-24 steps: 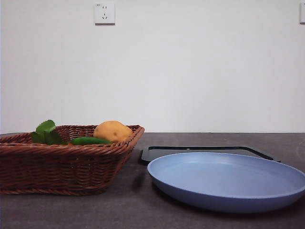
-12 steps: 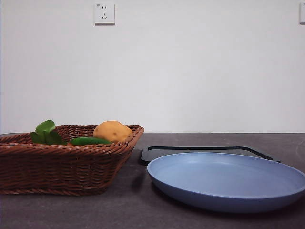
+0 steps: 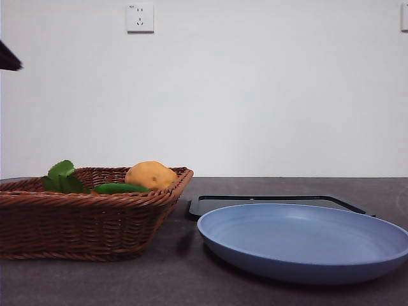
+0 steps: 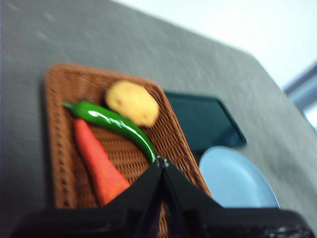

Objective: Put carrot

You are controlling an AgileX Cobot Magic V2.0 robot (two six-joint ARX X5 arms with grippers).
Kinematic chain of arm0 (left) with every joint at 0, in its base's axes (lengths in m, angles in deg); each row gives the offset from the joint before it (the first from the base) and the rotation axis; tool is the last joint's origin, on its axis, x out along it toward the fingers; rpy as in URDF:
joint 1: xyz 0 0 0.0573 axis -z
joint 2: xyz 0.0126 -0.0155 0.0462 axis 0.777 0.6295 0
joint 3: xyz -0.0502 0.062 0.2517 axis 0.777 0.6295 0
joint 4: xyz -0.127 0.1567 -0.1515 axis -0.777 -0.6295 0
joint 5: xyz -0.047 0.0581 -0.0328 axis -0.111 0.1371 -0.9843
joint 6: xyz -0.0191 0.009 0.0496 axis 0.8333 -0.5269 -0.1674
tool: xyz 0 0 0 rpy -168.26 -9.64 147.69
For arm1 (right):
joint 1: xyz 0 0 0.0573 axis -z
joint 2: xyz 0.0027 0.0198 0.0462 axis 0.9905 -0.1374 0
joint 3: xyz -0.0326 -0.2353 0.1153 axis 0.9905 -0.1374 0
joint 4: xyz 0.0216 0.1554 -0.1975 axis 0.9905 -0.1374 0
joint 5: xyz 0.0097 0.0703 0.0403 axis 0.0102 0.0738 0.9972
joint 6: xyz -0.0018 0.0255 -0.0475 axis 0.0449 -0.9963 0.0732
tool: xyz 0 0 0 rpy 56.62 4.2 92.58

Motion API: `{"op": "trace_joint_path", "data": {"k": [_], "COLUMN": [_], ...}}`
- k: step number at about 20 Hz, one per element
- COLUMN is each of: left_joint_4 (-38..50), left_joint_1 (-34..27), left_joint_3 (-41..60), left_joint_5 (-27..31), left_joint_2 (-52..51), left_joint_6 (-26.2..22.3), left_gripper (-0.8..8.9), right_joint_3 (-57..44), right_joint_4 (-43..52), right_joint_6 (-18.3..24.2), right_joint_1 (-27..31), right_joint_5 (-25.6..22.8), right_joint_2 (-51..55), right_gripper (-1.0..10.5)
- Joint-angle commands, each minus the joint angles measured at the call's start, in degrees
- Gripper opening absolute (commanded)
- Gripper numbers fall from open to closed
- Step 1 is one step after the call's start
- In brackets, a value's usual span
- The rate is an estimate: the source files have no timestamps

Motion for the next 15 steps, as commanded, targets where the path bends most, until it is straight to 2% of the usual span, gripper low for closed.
{"op": "trace_joint_path", "data": {"k": [1,4,6,8,10,12,15], "left_joint_4": [-3.74,-5.86,-4.68,-4.31,-3.96,-3.13,-2.69], "left_joint_1": [1.95,4.87,6.12,6.95,7.04,7.04,7.04], "left_joint_3": [-4.24,-7.21,-7.3,-7.3,-7.3,-7.3,-7.3], "left_joint_5": [-1.03,-1.09,-1.09,-1.03,-0.68,0.55,0.63], "left_joint_2": [4.92,9.79,10.93,10.91,10.93,10.91,10.93], "left_joint_6": [-6.16,-7.69,-7.65,-7.5,-7.45,-6.54,-6.43], "left_gripper": [0.07,0.07,0.1,0.16,1.15,2.33,2.64], "right_joint_3": [1.86,1.9,1.9,1.9,1.9,1.9,1.9], "right_joint_4": [-0.87,-1.33,-1.31,-0.98,0.46,2.58,6.56], "right_joint_6": [3.02,3.87,3.98,5.01,5.2,5.18,4.13], "right_joint_1": [0.0,-0.07,-0.44,-0.74,-1.05,-2.32,-4.7], "right_joint_5": [4.04,9.51,10.08,9.75,9.73,8.85,6.93], "right_joint_2": [-5.64,-13.4,-18.1,-22.36,-26.62,-30.82,-37.03], "right_gripper": [0.1,0.1,0.4,1.1,1.9,2.1,2.1]}}
